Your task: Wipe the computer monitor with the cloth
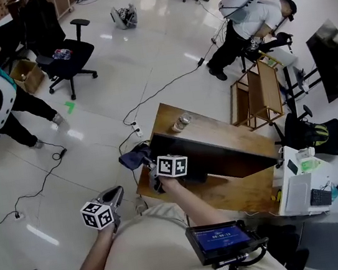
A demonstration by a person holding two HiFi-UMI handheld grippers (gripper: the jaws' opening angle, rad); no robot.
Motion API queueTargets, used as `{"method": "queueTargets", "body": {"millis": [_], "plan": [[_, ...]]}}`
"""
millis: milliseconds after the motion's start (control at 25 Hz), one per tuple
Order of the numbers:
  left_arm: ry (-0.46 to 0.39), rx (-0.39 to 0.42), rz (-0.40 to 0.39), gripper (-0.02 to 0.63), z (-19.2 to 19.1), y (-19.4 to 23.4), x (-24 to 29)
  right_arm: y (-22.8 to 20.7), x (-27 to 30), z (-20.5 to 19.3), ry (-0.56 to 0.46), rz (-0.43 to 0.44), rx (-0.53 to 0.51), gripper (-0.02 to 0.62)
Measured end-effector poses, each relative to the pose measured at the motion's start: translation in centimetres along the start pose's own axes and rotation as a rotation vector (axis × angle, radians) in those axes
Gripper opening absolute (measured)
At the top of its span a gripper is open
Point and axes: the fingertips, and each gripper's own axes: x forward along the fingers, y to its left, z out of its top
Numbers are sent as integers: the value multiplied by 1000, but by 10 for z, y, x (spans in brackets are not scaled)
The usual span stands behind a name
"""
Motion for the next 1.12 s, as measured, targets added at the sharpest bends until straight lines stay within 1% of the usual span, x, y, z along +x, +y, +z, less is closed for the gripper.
{"method": "queueTargets", "body": {"millis": [320, 520, 680, 880, 1040, 1120], "plan": [[18, 23, -16, 0, 9, 4, 6, 40, -12, 41, -80, 54, -7, 86], [20, 38, -45, 0, 13, -5, 9, 69, -29, 67, -131, 104, -15, 86], [30, 65, -71, 0, 16, -14, 14, 83, -44, 82, -154, 117, -34, 86], [48, 99, -114, 0, 15, -26, 19, 90, -56, 89, -178, 104, -123, 86], [57, 114, -144, 0, 15, -34, 25, 87, -70, 97, -208, 114, -97, 86], [58, 118, -159, 0, 15, -37, 25, 83, -75, 99, -218, 105, -96, 86]]}}
